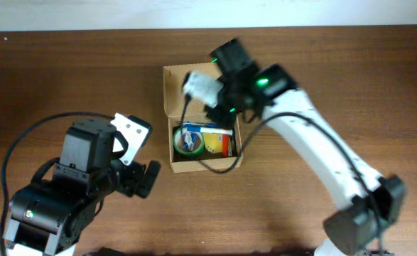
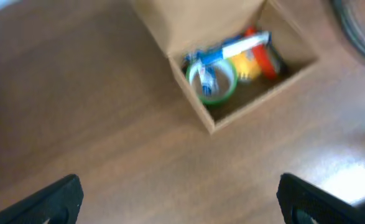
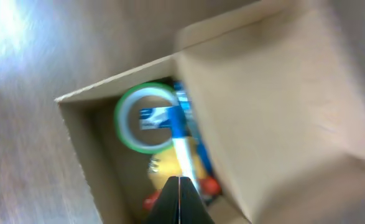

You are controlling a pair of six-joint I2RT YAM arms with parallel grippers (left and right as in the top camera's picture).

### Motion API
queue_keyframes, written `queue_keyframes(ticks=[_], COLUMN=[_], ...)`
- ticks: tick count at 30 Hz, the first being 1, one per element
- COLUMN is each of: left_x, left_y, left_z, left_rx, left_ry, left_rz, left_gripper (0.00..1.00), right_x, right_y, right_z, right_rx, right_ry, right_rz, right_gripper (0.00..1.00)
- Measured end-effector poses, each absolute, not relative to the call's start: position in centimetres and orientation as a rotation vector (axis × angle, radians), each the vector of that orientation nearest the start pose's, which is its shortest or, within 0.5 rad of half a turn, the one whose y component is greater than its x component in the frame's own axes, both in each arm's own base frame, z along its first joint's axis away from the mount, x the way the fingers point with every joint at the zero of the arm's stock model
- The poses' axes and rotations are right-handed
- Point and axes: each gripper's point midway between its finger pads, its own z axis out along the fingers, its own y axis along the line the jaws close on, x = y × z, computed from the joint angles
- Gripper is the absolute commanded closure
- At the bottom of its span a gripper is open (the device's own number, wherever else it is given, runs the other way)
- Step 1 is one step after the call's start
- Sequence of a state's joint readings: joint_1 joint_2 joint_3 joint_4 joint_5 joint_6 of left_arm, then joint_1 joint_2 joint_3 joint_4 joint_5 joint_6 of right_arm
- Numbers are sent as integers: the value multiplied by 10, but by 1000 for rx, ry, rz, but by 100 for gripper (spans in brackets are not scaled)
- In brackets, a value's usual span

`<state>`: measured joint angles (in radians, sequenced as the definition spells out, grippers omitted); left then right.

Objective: Pack container
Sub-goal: 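Raise both grippers up beside the box's far edge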

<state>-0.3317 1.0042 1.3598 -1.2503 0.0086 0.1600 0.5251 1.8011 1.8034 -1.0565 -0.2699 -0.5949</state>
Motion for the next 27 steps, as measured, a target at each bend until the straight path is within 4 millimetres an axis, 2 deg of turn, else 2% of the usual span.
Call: queue_keyframes(ticks=[3,5,9,13,15,17,19,21,23,27], left_x=[229,228,238,248,256,270,287,308,327,362], left_y=[-93,-101,-115,-125,-129,-131,-133,-132,-126,-103], left_z=[292,293,310,322,322,317,310,301,291,269], left_rx=[611,620,627,635,629,602,552,503,437,297], left_ry=[2358,2349,2251,2186,2180,2197,2224,2245,2274,2329], left_rz=[-177,-236,-313,-358,-364,-360,-356,-348,-345,-351], left_gripper=[0,0,0,0,8,21,39,47,62,78], right_x=[380,395,416,424,425,426,428,436,444,454], right_y=[230,204,157,131,125,125,127,130,132,138], right_z=[239,239,238,237,231,219,205,193,185,176], right_rx=[-1268,-1120,-891,-777,-749,-739,-735,-715,-696,-680], right_ry=[2222,2297,2388,2423,2442,2474,2506,2519,2522,2509], right_rz=[327,340,376,402,422,447,474,491,506,548], right_gripper=[96,96,96,96,96,96,96,96,96,96])
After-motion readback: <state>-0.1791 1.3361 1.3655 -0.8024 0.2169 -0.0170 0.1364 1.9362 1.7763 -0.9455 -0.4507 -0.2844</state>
